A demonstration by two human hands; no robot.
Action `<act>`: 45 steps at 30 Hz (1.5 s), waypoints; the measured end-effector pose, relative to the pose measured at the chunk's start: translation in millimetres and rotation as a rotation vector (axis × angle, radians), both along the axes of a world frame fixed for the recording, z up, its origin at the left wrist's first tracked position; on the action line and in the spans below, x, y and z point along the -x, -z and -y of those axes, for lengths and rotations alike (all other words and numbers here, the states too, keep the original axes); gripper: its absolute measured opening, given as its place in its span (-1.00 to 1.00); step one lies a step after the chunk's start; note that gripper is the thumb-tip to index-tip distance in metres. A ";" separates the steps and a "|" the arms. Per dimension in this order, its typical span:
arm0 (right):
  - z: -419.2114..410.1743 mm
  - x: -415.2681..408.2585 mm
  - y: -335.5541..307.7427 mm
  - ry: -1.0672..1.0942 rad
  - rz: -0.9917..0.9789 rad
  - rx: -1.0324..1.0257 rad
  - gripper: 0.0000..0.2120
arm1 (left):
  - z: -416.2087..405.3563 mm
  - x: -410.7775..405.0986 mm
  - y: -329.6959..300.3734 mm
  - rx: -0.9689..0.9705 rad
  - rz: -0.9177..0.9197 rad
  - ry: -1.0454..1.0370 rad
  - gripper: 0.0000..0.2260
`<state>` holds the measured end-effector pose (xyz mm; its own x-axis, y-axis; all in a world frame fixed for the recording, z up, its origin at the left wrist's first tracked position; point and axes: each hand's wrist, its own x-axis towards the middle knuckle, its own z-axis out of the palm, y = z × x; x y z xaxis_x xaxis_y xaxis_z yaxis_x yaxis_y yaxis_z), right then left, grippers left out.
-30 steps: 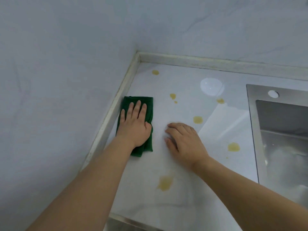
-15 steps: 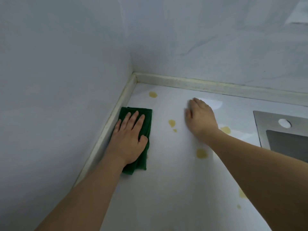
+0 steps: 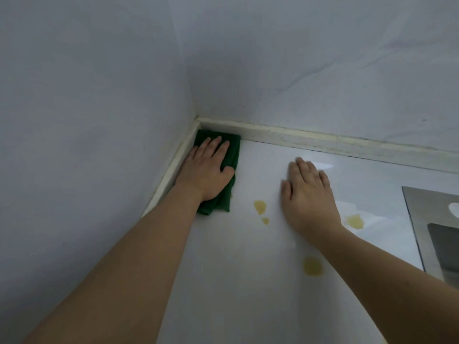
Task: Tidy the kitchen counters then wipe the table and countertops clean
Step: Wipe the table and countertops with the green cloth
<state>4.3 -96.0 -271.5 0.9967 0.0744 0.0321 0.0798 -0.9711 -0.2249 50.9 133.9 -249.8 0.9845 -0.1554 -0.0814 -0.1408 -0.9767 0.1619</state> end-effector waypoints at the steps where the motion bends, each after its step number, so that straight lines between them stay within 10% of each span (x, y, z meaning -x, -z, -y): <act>1: 0.0 -0.6 1.3 0.002 0.004 -0.006 -0.46 | 1.6 -7.6 0.7 0.018 -0.001 -0.001 -0.42; 45: 0.5 0.1 -2.5 0.112 -0.011 -0.007 -0.48 | 50.7 86.3 2.9 0.058 -0.010 0.051 -0.38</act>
